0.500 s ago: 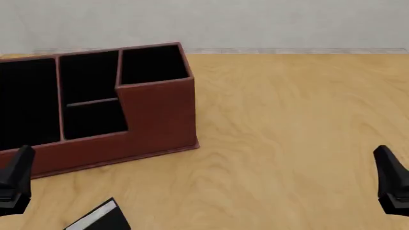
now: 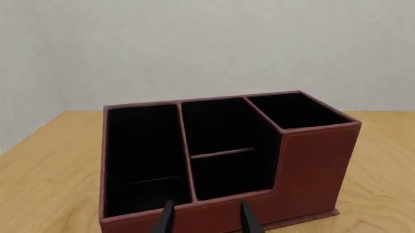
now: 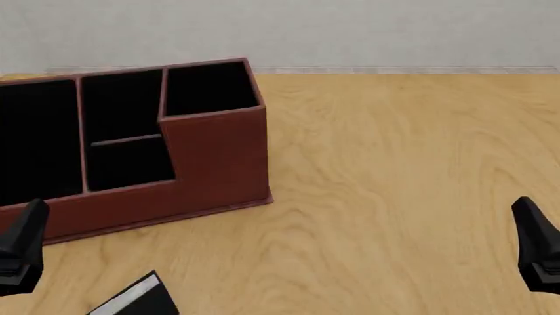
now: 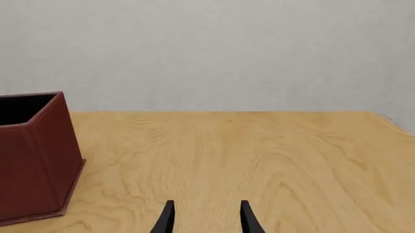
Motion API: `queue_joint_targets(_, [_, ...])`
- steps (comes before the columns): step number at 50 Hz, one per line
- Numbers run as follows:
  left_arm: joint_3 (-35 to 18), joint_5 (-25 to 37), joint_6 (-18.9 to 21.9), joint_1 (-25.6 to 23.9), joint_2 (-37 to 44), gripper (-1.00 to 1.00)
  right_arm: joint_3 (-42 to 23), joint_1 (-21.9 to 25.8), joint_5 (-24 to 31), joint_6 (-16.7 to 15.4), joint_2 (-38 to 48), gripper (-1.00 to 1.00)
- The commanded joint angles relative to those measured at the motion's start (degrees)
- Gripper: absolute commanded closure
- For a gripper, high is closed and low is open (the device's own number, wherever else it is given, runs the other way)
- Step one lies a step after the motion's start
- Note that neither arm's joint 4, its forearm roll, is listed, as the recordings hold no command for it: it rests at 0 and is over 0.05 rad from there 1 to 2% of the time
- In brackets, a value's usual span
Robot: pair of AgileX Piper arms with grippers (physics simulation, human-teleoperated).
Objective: Pick up the book and place it in the left compartment of the caddy.
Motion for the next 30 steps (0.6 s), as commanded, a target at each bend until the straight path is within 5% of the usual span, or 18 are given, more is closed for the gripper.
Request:
queue_joint_targets(1, [0.0, -1.5, -1.7, -0.9, 3.6, -1.00, 0.1, 0.0, 0.0, 0.0, -0.2, -1.00])
queue_joint_targets(4, [-0.2, -2.1, -1.2, -1.8, 8.6, -1.00, 0.1, 0.0, 0.0, 0.0, -0.2, -1.00])
queue_joint_targets(7, [-8.4, 15.3, 0.3, -9.8, 2.5, -1.00, 0.1, 0.0, 0.0, 0.0, -0.2, -1.00])
queue_joint_targets(10, [-12.2, 22.4, 2.2, -11.5, 0.2, -1.00, 0.1, 0.0, 0.0, 0.0, -0.2, -1.00])
queue_joint_targets(11, [-13.0, 23.6, 0.8, -10.1, 0.8, -1.00, 0.1, 0.0, 0.0, 0.0, -0.2, -1.00])
queue_joint_targets(13, [-16.6, 27.4, 5.0, -9.4, 2.6, -1.00, 0.1, 0.0, 0.0, 0.0, -0.2, -1.00])
queue_joint_targets(17, [-20.3, 33.9, 3.8, -12.5, 4.2, -1.00, 0.1, 0.0, 0.0, 0.0, -0.2, -1.00])
queue_joint_targets(24, [-33.0, 47.9, 7.9, -23.4, 8.4, -1.00, 0.1, 0.0, 0.0, 0.0, -0.2, -1.00])
queue_joint_targets(30, [-37.9, 54.0, 7.8, -24.5, 12.5, -1.00, 0.1, 0.0, 0.0, 0.0, -0.2, -1.00])
